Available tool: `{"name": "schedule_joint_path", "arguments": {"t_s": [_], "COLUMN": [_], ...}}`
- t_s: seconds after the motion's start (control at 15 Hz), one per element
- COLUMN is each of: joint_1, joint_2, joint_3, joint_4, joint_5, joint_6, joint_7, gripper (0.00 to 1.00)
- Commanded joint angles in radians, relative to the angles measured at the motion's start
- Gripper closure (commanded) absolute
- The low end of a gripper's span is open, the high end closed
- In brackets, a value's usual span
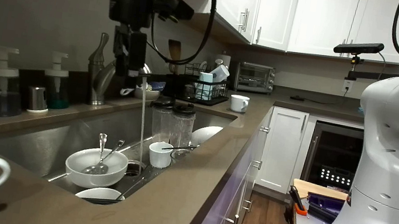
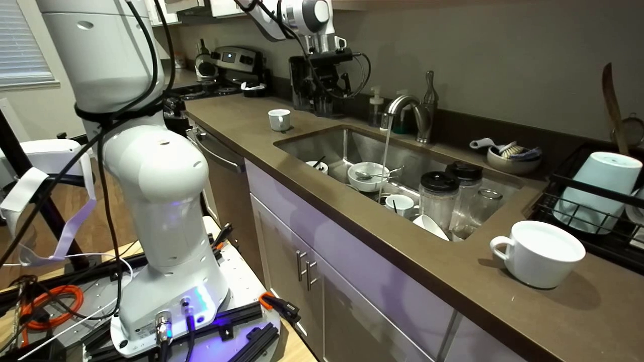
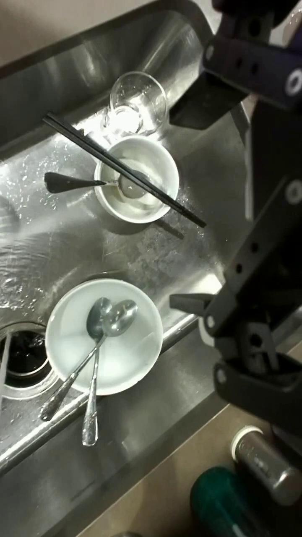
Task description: Pick the mug on the left side of the counter, put some water in it and place it next to the white mug on the right
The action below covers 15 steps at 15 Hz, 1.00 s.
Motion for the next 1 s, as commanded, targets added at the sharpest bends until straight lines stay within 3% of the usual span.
{"name": "schedule_joint_path", "arguments": {"t_s": [0.0, 0.27, 0.73, 0.93], "joint_1": [0.002, 0.012, 0.081, 0.084], "joint_2": [0.003, 0.019, 0.19, 0.194], "joint_3": [0.011, 0.022, 0.105, 0.127], "joint_4": [0.003, 0.01, 0.157, 0.135], "joint_5": [0.0, -0.005, -0.029, -0.027], "joint_6": [-0.003, 0.009, 0.023, 0.083], "joint_7": [0.001, -0.025, -0.098, -0.159], "gripper": [0.0, 0.0, 0.0, 0.0]}}
